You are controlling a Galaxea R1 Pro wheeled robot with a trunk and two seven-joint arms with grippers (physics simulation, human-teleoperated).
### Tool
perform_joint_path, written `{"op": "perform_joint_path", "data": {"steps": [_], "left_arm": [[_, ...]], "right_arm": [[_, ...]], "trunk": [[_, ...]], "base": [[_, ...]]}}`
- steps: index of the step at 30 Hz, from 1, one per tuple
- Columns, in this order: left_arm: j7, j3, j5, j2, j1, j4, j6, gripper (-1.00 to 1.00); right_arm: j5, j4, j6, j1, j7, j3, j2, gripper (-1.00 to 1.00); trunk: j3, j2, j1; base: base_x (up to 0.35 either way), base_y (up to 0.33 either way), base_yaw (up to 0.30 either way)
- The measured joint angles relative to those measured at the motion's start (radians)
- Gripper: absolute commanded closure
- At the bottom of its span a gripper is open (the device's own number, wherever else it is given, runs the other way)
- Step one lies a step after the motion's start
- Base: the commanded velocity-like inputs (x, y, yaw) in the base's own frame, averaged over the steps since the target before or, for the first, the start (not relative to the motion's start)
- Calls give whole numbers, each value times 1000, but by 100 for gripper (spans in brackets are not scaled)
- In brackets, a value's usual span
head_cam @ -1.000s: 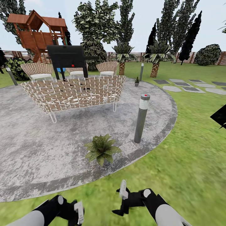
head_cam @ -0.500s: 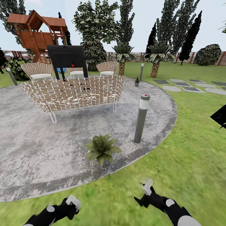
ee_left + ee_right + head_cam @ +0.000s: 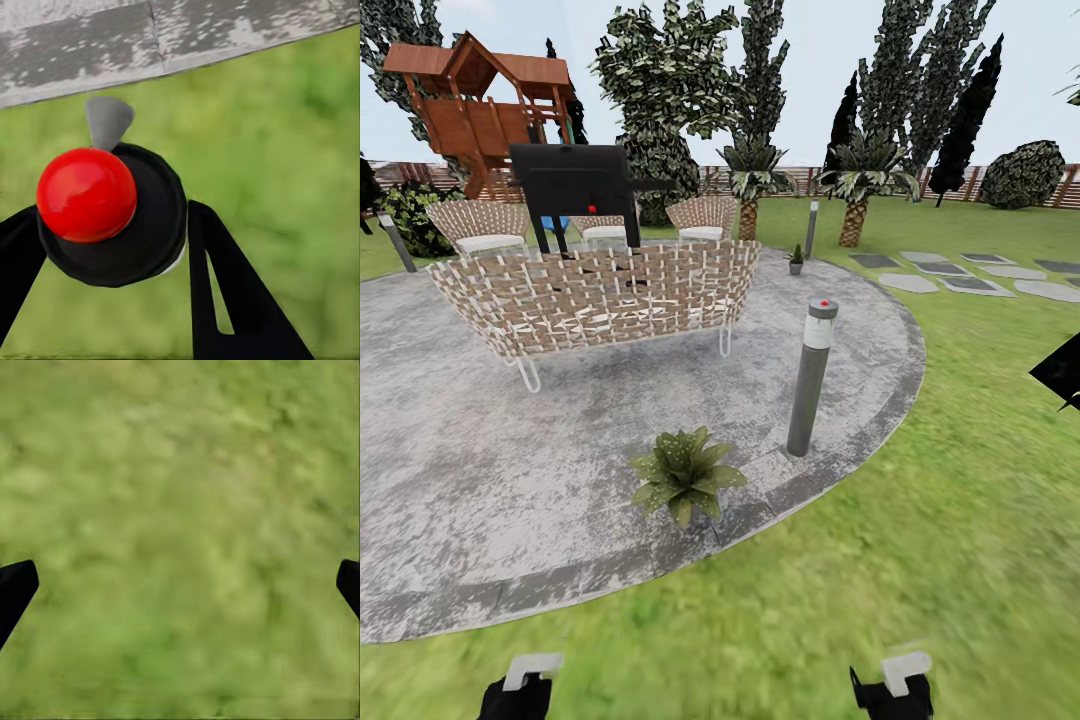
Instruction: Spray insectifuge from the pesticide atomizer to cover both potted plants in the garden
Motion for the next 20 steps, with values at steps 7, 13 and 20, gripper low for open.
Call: {"op": "perform_joint_path", "data": {"steps": [7,13,20], "left_arm": [[-1,-2,-2,-1,0,18,0,100],[-1,-2,-3,-2,1,19,0,100],[-1,-2,1,-9,1,18,0,100]], "right_arm": [[2,123,2,0,2,-1,17,-100],[2,124,3,12,3,-1,17,-100],[2,124,3,19,3,-1,17,-100]], "trunk": [[0,0,0],[0,0,0],[0,0,0]], "base": [[0,0,0],[0,0,0],[0,0,0]]}}
